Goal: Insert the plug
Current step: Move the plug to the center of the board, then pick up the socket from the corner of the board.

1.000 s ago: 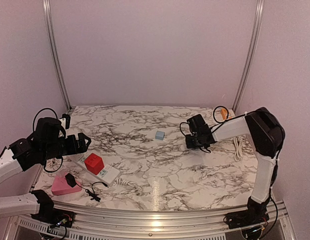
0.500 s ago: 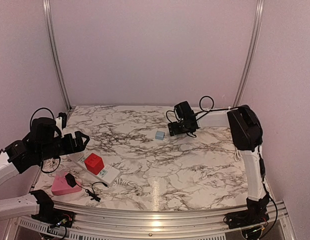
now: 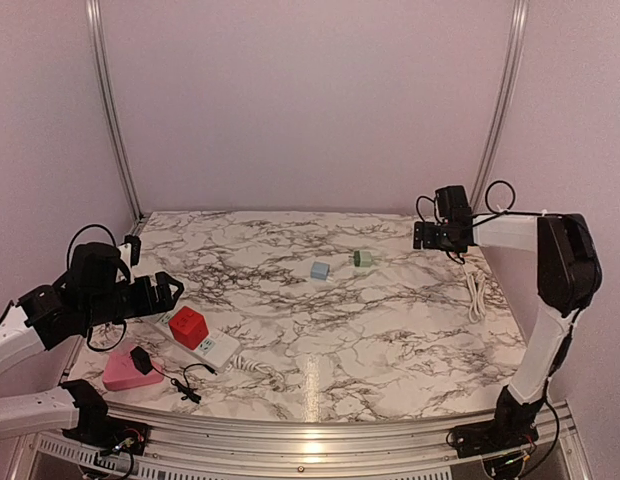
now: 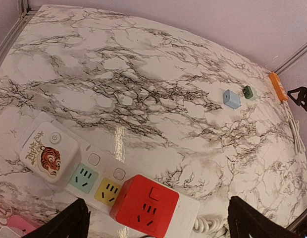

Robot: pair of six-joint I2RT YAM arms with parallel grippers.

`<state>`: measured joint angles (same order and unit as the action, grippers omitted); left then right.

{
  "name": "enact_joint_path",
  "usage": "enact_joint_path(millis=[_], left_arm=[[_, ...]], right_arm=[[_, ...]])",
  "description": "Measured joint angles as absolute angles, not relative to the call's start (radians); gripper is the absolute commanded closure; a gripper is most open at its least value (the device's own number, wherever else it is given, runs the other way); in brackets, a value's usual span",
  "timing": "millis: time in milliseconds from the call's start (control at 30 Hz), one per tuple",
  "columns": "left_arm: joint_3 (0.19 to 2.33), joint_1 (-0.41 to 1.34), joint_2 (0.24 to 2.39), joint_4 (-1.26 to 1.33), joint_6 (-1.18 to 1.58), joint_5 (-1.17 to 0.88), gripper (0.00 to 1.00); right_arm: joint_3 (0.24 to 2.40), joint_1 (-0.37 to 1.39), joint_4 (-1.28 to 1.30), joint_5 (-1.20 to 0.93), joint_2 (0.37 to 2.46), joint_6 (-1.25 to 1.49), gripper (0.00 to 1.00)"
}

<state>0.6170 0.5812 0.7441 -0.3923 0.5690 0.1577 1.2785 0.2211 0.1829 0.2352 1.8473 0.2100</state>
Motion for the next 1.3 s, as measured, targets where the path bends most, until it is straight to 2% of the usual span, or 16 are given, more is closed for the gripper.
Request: enact_joint_path(millis=[300, 500, 800, 1000, 1167, 1300], left_arm=[[0.611, 0.581, 0.748, -0.375, 0.569, 0.143, 0.01], [0.608, 0.581, 0.738, -0.371, 0.571, 0.139, 0.01], [0.607, 0.581, 0.737, -0.371, 0.584, 0.13, 0.01], [0.607, 0.581, 0.737, -0.371, 0.587, 0.128, 0.01], [0.607, 0.581, 0.737, -0.371, 0.588, 0.128, 0.01], [0.607, 0.581, 0.737, -0.371, 0.588, 0.127, 0.01]], right_arm=[[1.235, 0.024, 0.184, 0.251, 1.883, 0.284, 0.01], [1.323, -0.049, 0.187, 0.245, 2.007, 0.289, 0.02], [1.493, -0.064, 0.199, 0.208, 2.152, 0.278, 0.03], [1.615, -0.065, 0.208, 0.201, 2.23, 0.245, 0.1], [1.637, -0.066, 0.212, 0.162, 2.273, 0.226, 0.18], [1.638, -0.066, 0.211, 0.146, 2.293, 0.207, 0.35]])
